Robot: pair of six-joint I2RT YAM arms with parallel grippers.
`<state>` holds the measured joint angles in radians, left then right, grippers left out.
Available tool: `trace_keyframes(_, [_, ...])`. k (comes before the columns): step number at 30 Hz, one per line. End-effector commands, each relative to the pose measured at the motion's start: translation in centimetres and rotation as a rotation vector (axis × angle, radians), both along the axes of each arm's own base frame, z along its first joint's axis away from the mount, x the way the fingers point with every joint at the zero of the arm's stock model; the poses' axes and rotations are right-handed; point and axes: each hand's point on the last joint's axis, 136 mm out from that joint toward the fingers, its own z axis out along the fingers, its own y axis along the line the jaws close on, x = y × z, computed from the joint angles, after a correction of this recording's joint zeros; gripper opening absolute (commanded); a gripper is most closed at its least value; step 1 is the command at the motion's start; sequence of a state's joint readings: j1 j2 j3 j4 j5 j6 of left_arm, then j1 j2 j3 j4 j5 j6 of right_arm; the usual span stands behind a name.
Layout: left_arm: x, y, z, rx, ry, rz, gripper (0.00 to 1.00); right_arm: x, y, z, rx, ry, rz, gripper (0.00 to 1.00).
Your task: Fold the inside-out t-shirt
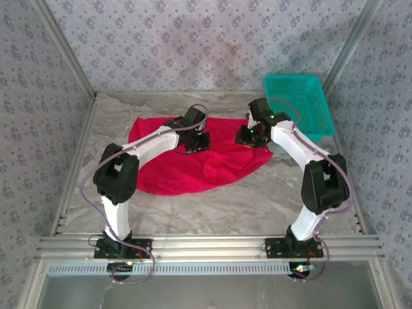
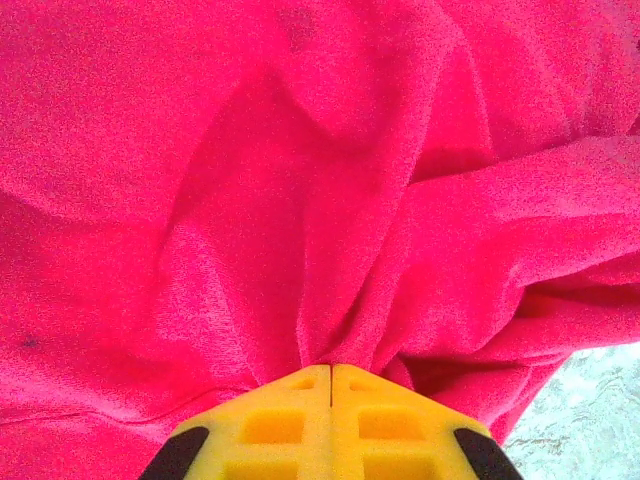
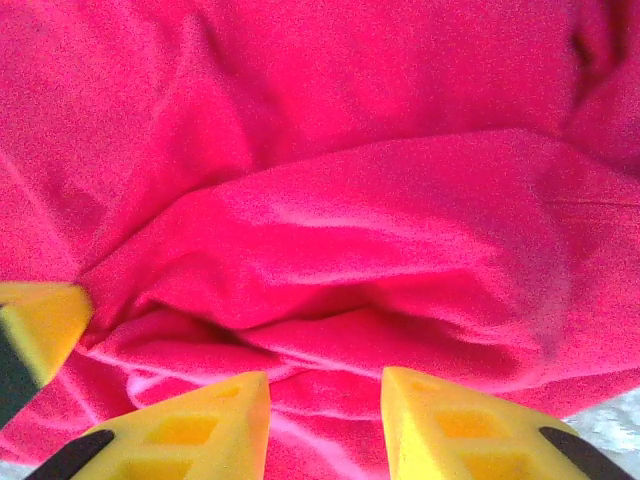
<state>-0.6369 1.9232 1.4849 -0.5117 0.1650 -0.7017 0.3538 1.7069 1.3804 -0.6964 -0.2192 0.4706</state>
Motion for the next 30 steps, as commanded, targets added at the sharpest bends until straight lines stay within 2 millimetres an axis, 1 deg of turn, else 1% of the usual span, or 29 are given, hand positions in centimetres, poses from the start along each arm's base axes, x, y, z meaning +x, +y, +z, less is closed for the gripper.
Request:
trace_keyframes(1, [0.4,-0.6,0.4,-0.026,-0.004,0.002,0.00,-0.2,1.4,-0.9,-0.062,0.014,0.031,0.41])
trace_keyframes(3, [0.4,-0.6,0.6,-0.027,-0.008,0.002,0.00,0.1,2.0,-2.1,-0.088,0.035,0.048,0.43])
trace_keyframes(8, [0.3,-0.4,0.6,-0.023,-0.010,0.002,0.00,1.0,2.4,-5.3,-0.163,0.076,0.075,0.47])
trace_keyframes(12, [0.3,-0.2,0.6,-0.019,-0.011,0.004,0.00,0.8,2.8,-7.1,-0.178,0.117,0.090,0.47])
trace_keyframes(13, [0.3,-0.1,0.5,-0.018,-0.010,0.004,0.00,0.6,2.9,-7.4,-0.179,0.125,0.091,0.44])
trace_keyframes(15, [0.3,-0.1,0.5,-0.018,-0.009,0.004,0.00,0.3,2.7,-7.5,-0.176,0.136,0.089,0.30])
trace_keyframes(17, [0.5,0.1,0.5,-0.018,-0.008,0.006,0.00,0.2,2.5,-6.6,-0.175,0.123,0.089,0.11])
trace_keyframes(18, [0.6,0.3,0.4,-0.018,-0.007,0.008,0.00,0.3,2.4,-5.8,-0.170,0.110,0.088,0.03])
trace_keyframes(19, [0.9,0.5,0.4,-0.016,-0.005,0.013,0.00,0.3,2.3,-4.7,-0.163,0.094,0.091,0.00])
trace_keyframes(22, [1.7,1.3,0.2,-0.009,-0.005,0.029,0.00,0.0,2.1,-0.8,-0.143,0.031,0.103,0.00])
trace_keyframes(26, [2.8,2.5,-0.2,0.000,0.000,0.058,0.00,-1.5,1.7,4.7,-0.068,-0.066,0.117,0.00])
trace_keyframes(28, [3.0,2.9,-0.5,0.006,0.002,0.068,0.00,-2.3,1.3,6.6,-0.005,-0.107,0.113,0.00])
trace_keyframes(30, [3.1,3.0,-0.8,0.011,0.006,0.073,0.00,-3.1,0.8,7.7,0.083,-0.139,0.102,0.00])
